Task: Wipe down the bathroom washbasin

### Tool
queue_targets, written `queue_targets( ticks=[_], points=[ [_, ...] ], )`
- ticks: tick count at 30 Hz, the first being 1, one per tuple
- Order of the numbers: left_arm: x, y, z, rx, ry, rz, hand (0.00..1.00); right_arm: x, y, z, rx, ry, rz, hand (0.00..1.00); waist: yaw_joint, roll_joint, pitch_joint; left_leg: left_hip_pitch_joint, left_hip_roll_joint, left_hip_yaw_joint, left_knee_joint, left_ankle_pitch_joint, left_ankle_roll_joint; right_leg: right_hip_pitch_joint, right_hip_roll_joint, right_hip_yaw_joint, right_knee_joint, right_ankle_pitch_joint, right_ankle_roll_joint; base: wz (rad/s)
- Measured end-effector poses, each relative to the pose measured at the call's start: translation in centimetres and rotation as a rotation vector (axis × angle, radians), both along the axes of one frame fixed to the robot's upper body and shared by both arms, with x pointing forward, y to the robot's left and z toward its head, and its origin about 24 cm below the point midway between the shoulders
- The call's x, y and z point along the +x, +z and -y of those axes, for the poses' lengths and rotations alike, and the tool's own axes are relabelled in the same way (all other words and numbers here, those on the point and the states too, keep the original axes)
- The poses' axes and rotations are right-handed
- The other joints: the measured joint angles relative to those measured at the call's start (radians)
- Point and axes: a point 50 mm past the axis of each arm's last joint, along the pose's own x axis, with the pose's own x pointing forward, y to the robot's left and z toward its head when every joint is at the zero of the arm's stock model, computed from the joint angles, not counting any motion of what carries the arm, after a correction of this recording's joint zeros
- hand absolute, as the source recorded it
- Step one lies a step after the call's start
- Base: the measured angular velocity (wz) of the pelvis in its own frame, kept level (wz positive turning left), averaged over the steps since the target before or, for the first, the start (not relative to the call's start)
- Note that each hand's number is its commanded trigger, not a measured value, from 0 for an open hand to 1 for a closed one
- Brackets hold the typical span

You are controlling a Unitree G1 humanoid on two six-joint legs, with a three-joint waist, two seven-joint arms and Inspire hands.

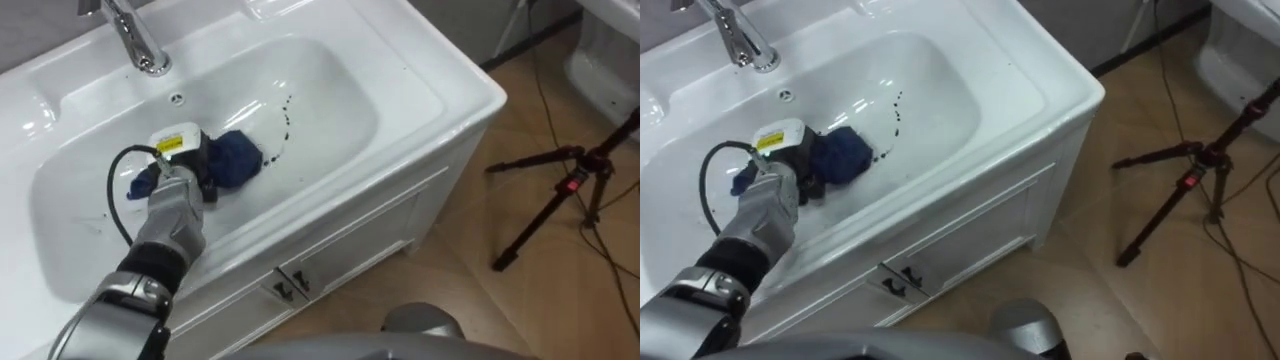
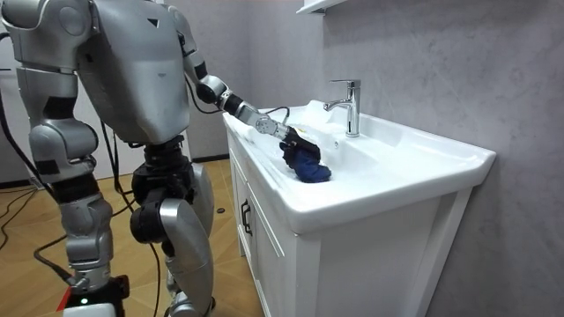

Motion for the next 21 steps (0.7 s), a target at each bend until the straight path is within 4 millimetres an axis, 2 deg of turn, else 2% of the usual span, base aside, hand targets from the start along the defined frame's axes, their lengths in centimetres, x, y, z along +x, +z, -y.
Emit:
queue_targets(
  ticks=[3,6,10,21],
  points=[
    [1.4,0.8,0.2,-0.032,0.011,0.032,1.0,-0.2,0.0,0.0,0.007,0.0,0.0,0.0,-0.017,0.008,0.0017,-0.012,0.001,0.019,0.005,0.0,0.0,-0.014,0.002,0.011,-0.008,0.012,0.001,-0.2],
    [2.0,1.3,0.5,-0.046,-0.007,0.057,1.0,-0.4,0.0,0.0,0.009,-0.004,0.002,0.0,-0.042,0.02,-0.0025,-0.01,0.001,0.027,0.007,0.0,0.0,-0.012,0.003,0.02,-0.013,0.018,0.001,-0.17],
    [2.5,2.1,1.0,-0.065,-0.03,0.113,1.0,-0.4,0.0,0.0,0.017,-0.019,0.015,0.0,-0.067,0.025,-0.0057,-0.005,0.001,0.031,0.007,0.0,0.0,-0.012,0.005,0.029,-0.014,0.018,0.001,-0.07],
    [4.4,4.7,2.9,-0.143,-0.11,0.223,1.0,-0.2,-0.1,-0.2,0.05,-0.017,0.02,0.0,-0.073,0.02,-0.0021,0.003,-0.001,0.031,0.007,0.0,0.0,-0.007,0.007,0.037,-0.015,0.021,0.005,0.0]
  ],
)
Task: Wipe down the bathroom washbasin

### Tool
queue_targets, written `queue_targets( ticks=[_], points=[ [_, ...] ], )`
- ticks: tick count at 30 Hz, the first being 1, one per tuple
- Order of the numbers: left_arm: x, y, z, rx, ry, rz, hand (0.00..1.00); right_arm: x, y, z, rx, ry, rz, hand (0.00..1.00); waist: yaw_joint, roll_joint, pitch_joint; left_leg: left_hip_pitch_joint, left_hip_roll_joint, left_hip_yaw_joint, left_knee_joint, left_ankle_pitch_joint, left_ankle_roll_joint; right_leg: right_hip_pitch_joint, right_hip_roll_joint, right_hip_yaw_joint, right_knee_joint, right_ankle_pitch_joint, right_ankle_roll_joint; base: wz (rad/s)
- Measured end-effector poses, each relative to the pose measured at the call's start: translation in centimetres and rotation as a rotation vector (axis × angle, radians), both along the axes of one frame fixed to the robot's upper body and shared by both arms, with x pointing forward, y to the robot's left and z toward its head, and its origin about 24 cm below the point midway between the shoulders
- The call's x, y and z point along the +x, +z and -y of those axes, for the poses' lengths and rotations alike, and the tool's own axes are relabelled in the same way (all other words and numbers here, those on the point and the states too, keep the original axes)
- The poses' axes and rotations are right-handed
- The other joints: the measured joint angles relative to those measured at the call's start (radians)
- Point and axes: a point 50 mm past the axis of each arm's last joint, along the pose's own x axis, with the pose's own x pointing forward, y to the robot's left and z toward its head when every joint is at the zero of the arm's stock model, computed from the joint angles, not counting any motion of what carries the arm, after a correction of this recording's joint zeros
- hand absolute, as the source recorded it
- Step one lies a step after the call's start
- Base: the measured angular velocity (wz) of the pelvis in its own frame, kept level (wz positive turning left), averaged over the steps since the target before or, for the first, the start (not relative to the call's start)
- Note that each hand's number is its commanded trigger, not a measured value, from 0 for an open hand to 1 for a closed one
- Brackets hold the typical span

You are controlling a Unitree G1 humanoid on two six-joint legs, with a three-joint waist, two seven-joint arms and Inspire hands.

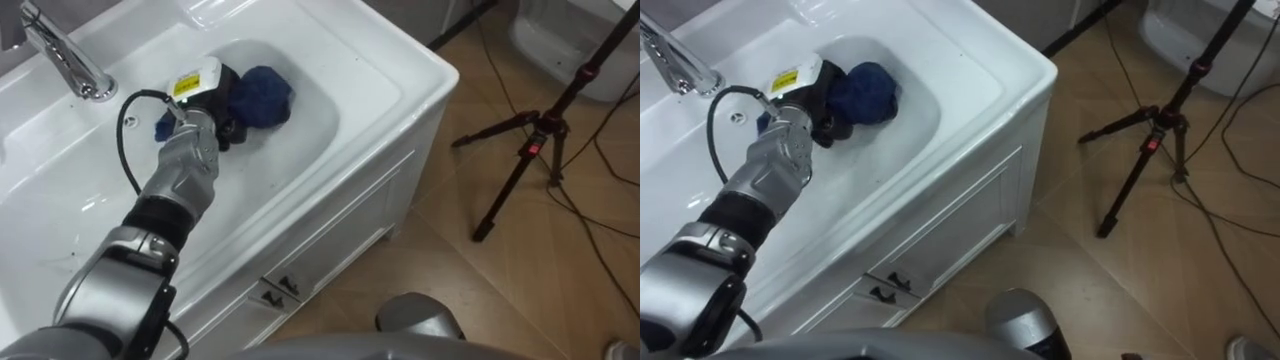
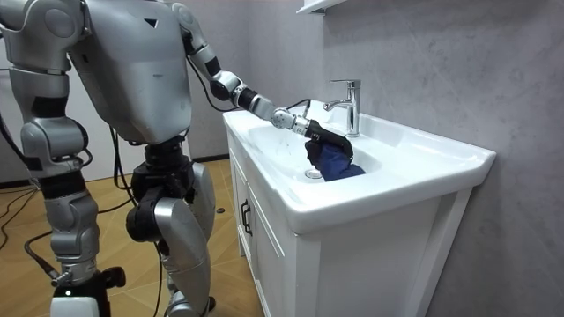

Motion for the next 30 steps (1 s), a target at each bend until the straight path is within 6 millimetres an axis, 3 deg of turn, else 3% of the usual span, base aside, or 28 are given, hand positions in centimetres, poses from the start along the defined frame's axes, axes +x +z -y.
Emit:
queue_targets(
  ticks=[7,13,21,26,30],
  points=[
    [0.6,1.7,2.2,-0.005,-0.096,0.078,1.0,-0.2,0.0,0.2,-0.008,-0.009,-0.011,0.0,-0.006,0.015,-0.0014,0.002,0.0,-0.007,-0.002,0.0,0.0,0.017,-0.001,0.0,-0.026,0.014,0.005,0.02],
    [0.6,1.8,2.3,-0.005,-0.099,0.082,1.0,0.3,0.0,0.3,-0.013,-0.009,-0.015,0.0,-0.023,0.028,0.0045,0.004,0.001,-0.007,-0.002,0.0,0.0,0.032,-0.003,-0.004,-0.039,0.019,0.006,0.0],
    [0.5,1.7,2.3,0.0,-0.099,0.084,1.0,0.3,0.0,0.4,-0.026,-0.01,-0.013,0.0,-0.021,0.022,0.0099,0.014,0.0,-0.016,-0.002,0.0,0.001,0.042,-0.003,-0.005,-0.035,0.019,0.006,0.0],
    [-0.8,-0.4,1.5,0.013,-0.076,0.018,1.0,-0.2,0.0,0.4,-0.025,-0.016,-0.031,0.0,-0.021,0.007,0.0131,0.045,0.001,-0.014,-0.002,0.0,0.001,0.061,0.0,-0.002,-0.033,0.013,0.003,-0.02],
    [-2.7,-3.1,0.0,0.071,-0.046,-0.096,1.0,-0.9,0.0,0.3,-0.024,-0.023,-0.054,0.0,-0.012,-0.003,0.0066,0.047,0.001,-0.007,-0.003,0.0,0.001,0.063,0.004,0.007,-0.026,0.01,0.004,-0.03]
  ],
)
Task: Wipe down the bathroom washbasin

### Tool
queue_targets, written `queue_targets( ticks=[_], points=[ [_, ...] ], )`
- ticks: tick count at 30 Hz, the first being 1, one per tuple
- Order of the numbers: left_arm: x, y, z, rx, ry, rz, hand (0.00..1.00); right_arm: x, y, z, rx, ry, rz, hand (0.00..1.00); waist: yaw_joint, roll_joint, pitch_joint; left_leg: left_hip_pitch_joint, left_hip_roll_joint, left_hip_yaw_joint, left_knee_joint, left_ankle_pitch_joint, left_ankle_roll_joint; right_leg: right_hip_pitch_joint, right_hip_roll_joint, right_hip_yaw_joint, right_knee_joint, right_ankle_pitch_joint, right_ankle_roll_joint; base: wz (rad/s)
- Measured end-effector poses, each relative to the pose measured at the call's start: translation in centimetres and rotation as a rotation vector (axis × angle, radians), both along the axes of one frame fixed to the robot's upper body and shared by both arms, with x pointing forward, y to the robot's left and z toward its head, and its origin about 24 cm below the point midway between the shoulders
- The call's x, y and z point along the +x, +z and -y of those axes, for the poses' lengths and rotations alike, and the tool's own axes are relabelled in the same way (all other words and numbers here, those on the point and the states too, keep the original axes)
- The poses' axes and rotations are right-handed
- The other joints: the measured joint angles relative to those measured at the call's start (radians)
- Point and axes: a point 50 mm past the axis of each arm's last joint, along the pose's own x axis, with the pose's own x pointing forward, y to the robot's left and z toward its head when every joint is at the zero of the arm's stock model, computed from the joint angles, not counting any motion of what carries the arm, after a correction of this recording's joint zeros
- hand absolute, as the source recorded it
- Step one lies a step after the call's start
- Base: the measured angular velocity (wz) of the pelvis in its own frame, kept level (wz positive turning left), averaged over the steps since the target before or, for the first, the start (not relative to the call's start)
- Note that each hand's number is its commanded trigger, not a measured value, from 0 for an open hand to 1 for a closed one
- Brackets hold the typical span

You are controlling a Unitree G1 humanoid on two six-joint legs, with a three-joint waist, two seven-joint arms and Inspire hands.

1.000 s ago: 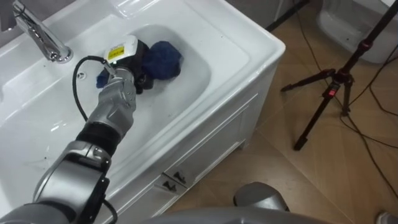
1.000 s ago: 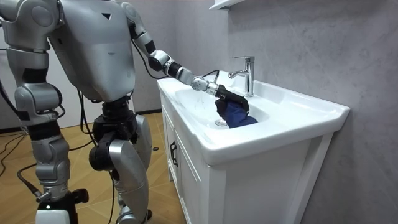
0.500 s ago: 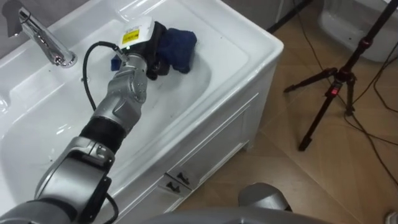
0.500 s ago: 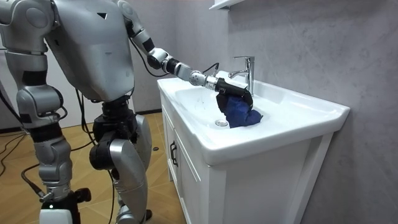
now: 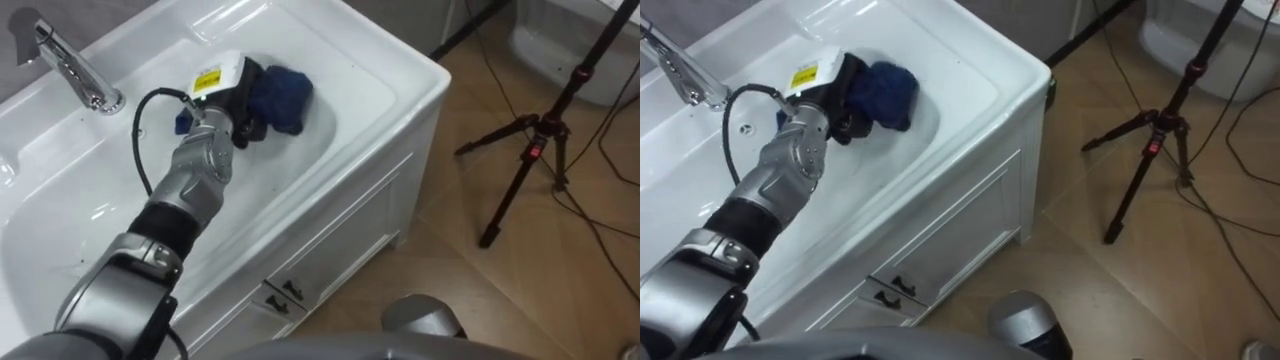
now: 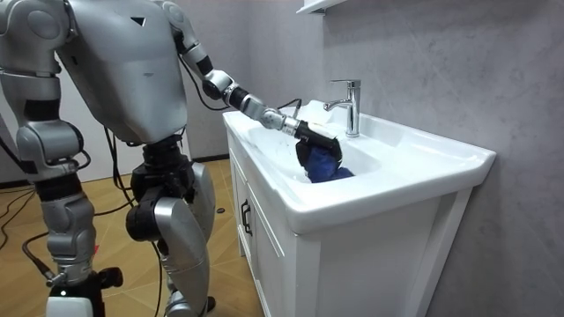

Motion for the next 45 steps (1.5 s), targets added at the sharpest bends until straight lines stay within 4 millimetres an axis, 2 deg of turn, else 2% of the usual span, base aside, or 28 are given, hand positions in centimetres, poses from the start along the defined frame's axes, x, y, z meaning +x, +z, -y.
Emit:
queue_targets(
  ticks=[1,2,4,6,8,10,16,29,31,36,45],
  points=[
    [-0.6,-0.6,-0.2,0.024,-0.003,-0.03,1.0,-0.3,0.0,0.0,-0.001,-0.005,-0.012,0.0,0.011,-0.002,-0.0053,0.001,0.0,0.0,0.0,0.0,0.0,-0.001,0.0,0.0,0.005,-0.001,-0.001,0.0],
    [-0.9,-0.9,-0.3,0.034,-0.003,-0.04,1.0,-0.6,0.0,0.0,-0.001,-0.008,-0.022,0.0,0.018,-0.007,-0.0064,0.002,0.0,0.0,0.0,0.0,0.0,-0.001,0.0,0.0,0.008,-0.002,-0.001,0.0],
    [-1.8,-1.7,-1.1,0.082,0.013,-0.075,1.0,-1.5,0.0,-0.1,0.003,-0.019,-0.059,0.0,0.043,-0.02,-0.0142,0.009,0.001,-0.001,0.0,0.0,0.0,0.002,0.002,0.001,0.013,-0.002,-0.002,0.0],
    [-2.2,-2.3,-2.0,0.111,0.048,-0.105,1.0,-1.7,0.0,-0.1,-0.001,-0.022,-0.071,0.0,0.062,-0.032,-0.0153,0.014,0.001,0.0,-0.003,-0.001,0.0,0.007,0.003,0.001,0.013,-0.002,-0.002,0.0],
    [-3.2,-3.2,-3.0,0.143,0.085,-0.149,1.0,-1.6,0.1,0.1,-0.01,-0.029,-0.068,0.0,0.07,-0.033,-0.0242,0.016,0.002,-0.003,-0.01,-0.003,0.003,0.007,0.006,0.004,0.01,0.003,-0.002,-0.05],
    [-4.7,-4.3,-3.9,0.156,0.13,-0.2,1.0,-1.8,0.2,0.2,-0.023,-0.034,-0.066,0.0,0.072,-0.032,-0.0272,0.025,0.002,-0.004,-0.016,-0.004,0.004,0.013,0.006,0.004,0.007,0.006,-0.002,0.0],
    [-5.9,-5.1,-5.3,0.201,0.178,-0.249,1.0,-2.0,0.3,0.3,-0.034,-0.055,-0.068,0.0,0.088,-0.024,-0.0259,0.043,0.004,-0.012,-0.018,-0.005,0.004,0.039,0.008,-0.002,-0.004,0.008,-0.003,0.03],
    [-6.9,-4.9,-8.5,0.364,0.225,-0.303,1.0,-1.8,0.6,1.0,-0.078,-0.088,-0.055,0.0,0.105,-0.019,-0.0226,0.039,0.008,-0.006,-0.024,-0.007,0.001,0.035,0.011,-0.002,-0.009,0.009,-0.005,0.0],
    [-7.0,-4.8,-9.0,0.396,0.227,-0.313,1.0,-2.0,0.6,1.1,-0.086,-0.094,-0.063,0.0,0.13,-0.019,-0.0231,0.043,0.013,0.006,-0.023,-0.009,-0.003,0.034,0.02,0.01,-0.01,0.01,-0.007,-0.13],
    [-7.3,-4.6,-9.8,0.424,0.247,-0.323,1.0,-2.3,0.7,1.2,-0.089,-0.093,-0.072,0.0,0.153,-0.017,-0.0251,0.043,0.021,0.007,-0.021,-0.012,-0.008,0.036,0.028,0.013,-0.012,0.012,-0.013,-0.05],
    [-7.7,-4.5,-10.7,0.47,0.251,-0.371,1.0,-1.9,0.7,1.3,-0.106,-0.087,-0.062,0.0,0.169,-0.004,-0.0328,0.043,0.02,0.004,-0.018,-0.012,-0.008,0.035,0.027,0.012,-0.01,0.011,-0.014,0.0]
  ],
)
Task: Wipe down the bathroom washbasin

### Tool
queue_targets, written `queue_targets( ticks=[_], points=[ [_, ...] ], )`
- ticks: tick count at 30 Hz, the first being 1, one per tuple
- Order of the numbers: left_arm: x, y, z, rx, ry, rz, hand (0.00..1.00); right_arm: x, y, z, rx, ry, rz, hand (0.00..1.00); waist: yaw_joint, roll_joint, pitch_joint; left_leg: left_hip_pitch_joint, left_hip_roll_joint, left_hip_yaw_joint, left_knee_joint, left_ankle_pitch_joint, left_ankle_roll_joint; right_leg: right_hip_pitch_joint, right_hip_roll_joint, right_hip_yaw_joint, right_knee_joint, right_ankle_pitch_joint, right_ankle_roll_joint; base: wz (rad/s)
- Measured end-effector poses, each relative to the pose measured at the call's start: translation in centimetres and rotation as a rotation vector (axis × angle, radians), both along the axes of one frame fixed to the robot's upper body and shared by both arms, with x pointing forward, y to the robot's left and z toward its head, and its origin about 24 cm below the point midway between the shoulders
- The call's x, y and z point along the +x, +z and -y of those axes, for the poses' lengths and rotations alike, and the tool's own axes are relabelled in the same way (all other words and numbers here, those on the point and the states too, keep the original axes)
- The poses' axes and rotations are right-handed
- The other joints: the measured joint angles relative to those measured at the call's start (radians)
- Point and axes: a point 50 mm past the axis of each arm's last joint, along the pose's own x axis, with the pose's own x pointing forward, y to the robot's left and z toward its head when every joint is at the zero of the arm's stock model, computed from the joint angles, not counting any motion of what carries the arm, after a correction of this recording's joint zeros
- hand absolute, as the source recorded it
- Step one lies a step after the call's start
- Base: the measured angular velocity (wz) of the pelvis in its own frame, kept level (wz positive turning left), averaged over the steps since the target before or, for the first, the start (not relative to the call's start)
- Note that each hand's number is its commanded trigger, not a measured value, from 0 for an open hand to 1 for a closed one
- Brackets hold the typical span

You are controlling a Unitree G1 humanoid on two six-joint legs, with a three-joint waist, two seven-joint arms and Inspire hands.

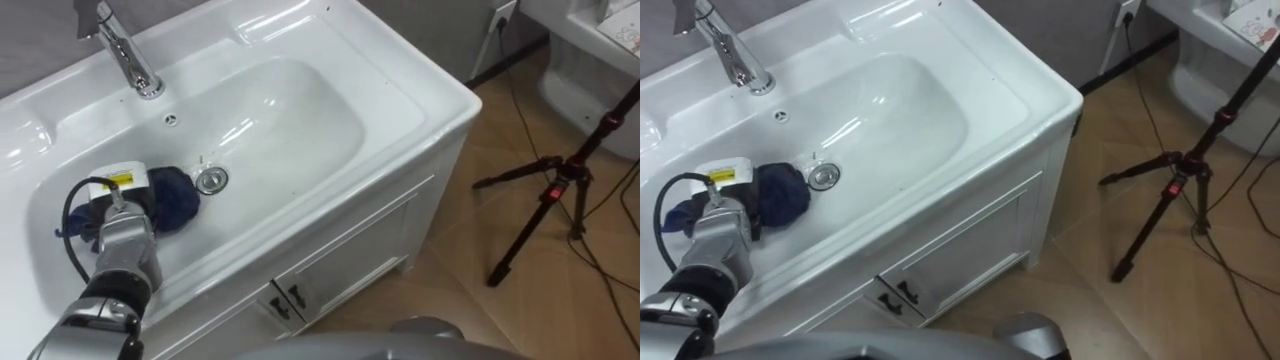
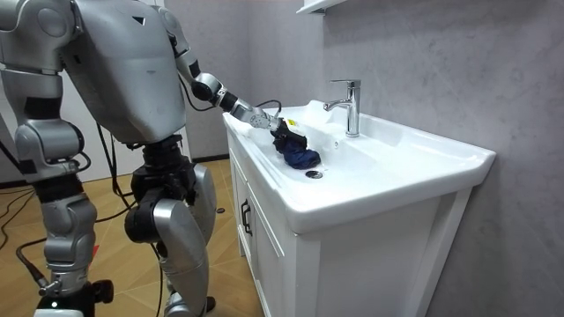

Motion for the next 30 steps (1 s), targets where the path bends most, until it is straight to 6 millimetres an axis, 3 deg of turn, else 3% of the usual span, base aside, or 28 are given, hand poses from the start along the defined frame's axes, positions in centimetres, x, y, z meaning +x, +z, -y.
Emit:
queue_targets(
  ticks=[4,8,30],
  points=[
    [-0.6,-0.4,-0.1,0.0,0.011,-0.025,1.0,0.4,0.1,0.3,-0.026,0.001,0.015,0.0,0.012,0.016,-0.0078,0.004,0.0,-0.001,0.0,0.0,0.0,0.002,-0.002,-0.007,0.001,0.0,-0.001,0.0],
    [-1.1,-0.6,-0.2,0.001,0.014,-0.035,1.0,1.2,0.1,0.4,-0.032,0.004,0.039,0.0,0.017,0.024,-0.0066,0.006,0.0,-0.003,0.002,0.0,0.0,0.002,-0.003,-0.012,0.002,-0.002,-0.003,0.01],
    [-1.3,-0.4,0.3,0.0,-0.015,0.028,1.0,1.7,-0.1,-0.2,-0.002,0.014,0.063,0.0,0.025,0.009,-0.0039,0.008,0.001,-0.054,0.003,-0.002,-0.003,0.02,-0.009,-0.045,0.007,-0.023,-0.007,0.06]
  ],
)
